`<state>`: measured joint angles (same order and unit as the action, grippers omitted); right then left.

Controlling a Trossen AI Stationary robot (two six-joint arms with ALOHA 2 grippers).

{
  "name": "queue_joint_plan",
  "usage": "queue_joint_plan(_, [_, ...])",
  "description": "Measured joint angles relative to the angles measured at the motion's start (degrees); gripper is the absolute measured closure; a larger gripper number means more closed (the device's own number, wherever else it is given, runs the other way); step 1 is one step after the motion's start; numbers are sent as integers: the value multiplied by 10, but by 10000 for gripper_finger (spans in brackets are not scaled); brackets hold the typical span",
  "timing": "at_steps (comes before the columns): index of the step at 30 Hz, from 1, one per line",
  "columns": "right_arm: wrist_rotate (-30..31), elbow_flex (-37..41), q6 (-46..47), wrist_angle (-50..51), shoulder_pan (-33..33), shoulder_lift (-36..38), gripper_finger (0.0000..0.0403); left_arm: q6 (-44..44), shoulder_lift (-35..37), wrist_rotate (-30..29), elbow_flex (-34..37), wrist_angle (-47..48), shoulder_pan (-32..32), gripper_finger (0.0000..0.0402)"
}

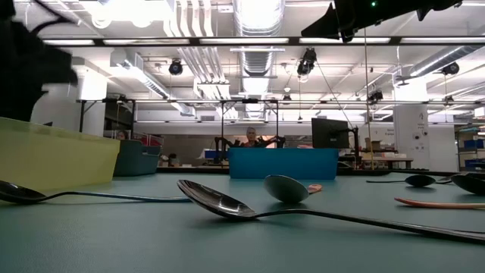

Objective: Sort silverware by color (type)
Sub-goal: Put the black spoon into the blue bin

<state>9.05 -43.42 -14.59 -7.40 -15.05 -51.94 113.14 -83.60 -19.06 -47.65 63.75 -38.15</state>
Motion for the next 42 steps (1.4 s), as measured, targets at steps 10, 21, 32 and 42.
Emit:
queue_joint_plan(10, [0, 0, 29, -2, 0, 0, 390, -461, 66, -112, -130, -3, 16, 397])
queue_joint_plan(21, [-1, 0, 143, 25, 0, 0, 390, -764, 202, -206, -111, -105, 65, 401])
queue_joint_plan(32, [0, 3, 297, 156, 0, 0, 390, -931, 297, -216, -33, -209, 139, 402])
queue_joint_plan(42, [1, 4, 457, 260, 0, 0, 390, -1016, 321, -375, -6, -218, 157, 402])
